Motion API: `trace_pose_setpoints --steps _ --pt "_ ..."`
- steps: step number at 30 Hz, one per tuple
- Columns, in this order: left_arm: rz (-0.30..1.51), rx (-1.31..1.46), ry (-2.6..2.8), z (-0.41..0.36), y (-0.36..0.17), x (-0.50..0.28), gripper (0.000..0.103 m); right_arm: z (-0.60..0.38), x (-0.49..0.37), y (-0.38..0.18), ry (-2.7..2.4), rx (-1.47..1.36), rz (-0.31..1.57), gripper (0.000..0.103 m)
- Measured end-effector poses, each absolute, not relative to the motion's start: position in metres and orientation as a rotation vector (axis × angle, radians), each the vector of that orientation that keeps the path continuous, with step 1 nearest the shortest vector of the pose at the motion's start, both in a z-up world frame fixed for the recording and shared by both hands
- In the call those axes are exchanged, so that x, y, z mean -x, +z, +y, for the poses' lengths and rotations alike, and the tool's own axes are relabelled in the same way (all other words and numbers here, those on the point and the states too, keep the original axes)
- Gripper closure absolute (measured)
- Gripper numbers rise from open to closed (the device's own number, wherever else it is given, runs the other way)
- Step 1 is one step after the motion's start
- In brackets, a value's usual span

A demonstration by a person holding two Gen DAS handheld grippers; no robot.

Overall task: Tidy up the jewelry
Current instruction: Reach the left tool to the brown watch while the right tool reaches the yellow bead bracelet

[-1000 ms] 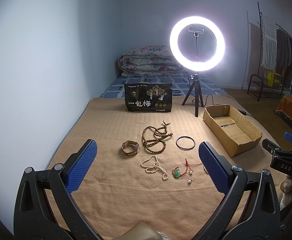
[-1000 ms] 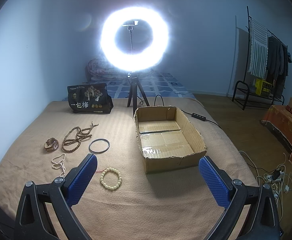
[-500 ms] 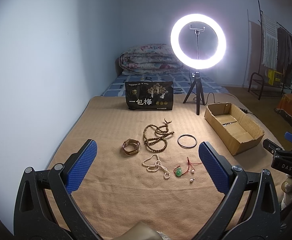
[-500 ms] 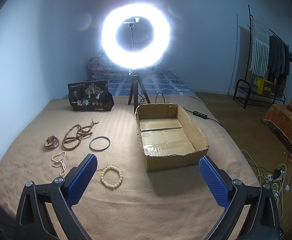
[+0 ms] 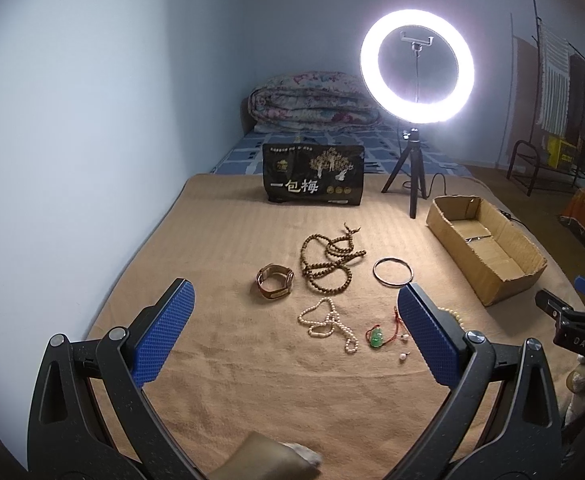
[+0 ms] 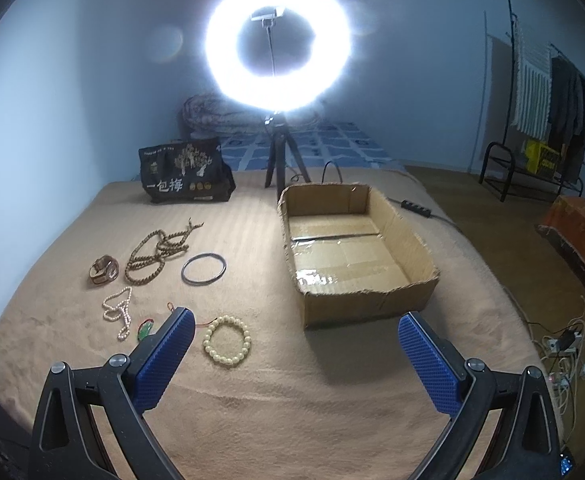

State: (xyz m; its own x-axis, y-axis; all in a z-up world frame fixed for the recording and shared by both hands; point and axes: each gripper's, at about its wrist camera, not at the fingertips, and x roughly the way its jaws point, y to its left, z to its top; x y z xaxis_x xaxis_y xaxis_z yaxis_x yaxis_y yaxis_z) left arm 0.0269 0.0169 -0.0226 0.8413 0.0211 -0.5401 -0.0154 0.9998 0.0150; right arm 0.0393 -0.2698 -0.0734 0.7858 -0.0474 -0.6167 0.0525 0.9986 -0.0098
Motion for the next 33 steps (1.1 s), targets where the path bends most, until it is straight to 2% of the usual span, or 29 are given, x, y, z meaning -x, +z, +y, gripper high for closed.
trace_pose_setpoints --steps 10,18,33 --pt "0.667 -0.005 0.075 0.043 -0.065 -0.063 0.001 -0.262 -0.061 -0.103 0.012 -0.01 0.766 0.005" --pt "0.783 0.023 0.068 0.061 -0.096 -0.099 0.011 -0.256 -0.08 -0.126 0.076 -0.049 0.847 0.01" --pt "0.931 0.054 0.008 0.056 -0.138 -0.167 0.011 -0.243 -0.111 -0.168 0.109 -0.012 0.963 0.013"
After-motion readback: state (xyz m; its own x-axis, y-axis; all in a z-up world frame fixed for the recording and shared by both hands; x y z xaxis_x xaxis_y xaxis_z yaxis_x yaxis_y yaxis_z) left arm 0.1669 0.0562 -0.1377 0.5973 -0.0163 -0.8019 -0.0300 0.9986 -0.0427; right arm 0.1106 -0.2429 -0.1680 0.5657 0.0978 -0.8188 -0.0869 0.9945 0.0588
